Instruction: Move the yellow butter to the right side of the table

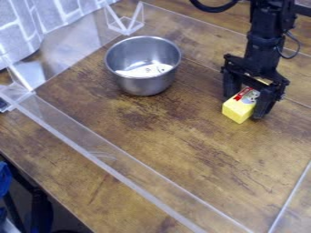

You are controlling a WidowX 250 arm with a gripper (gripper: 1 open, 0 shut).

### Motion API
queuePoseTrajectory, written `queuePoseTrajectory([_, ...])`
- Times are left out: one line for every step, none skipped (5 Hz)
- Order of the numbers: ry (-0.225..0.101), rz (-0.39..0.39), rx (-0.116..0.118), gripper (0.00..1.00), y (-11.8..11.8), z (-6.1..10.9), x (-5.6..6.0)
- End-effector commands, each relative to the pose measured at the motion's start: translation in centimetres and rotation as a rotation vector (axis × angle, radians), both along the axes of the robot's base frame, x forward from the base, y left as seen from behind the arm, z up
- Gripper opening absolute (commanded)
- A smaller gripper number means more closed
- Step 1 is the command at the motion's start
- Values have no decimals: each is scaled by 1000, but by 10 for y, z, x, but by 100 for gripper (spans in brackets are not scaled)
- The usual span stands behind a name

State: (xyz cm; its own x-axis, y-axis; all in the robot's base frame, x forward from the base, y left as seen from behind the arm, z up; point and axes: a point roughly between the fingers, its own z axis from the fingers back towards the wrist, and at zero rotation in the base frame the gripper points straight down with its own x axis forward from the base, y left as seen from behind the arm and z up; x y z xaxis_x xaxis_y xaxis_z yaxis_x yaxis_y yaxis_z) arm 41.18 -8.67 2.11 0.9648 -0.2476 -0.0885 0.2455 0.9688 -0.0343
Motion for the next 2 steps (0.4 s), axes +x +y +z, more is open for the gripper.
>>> queuePoseTrajectory([-24, -5, -3, 100, 0, 9, 0])
queuePoseTrajectory([-28, -3, -2, 100, 1, 10, 0])
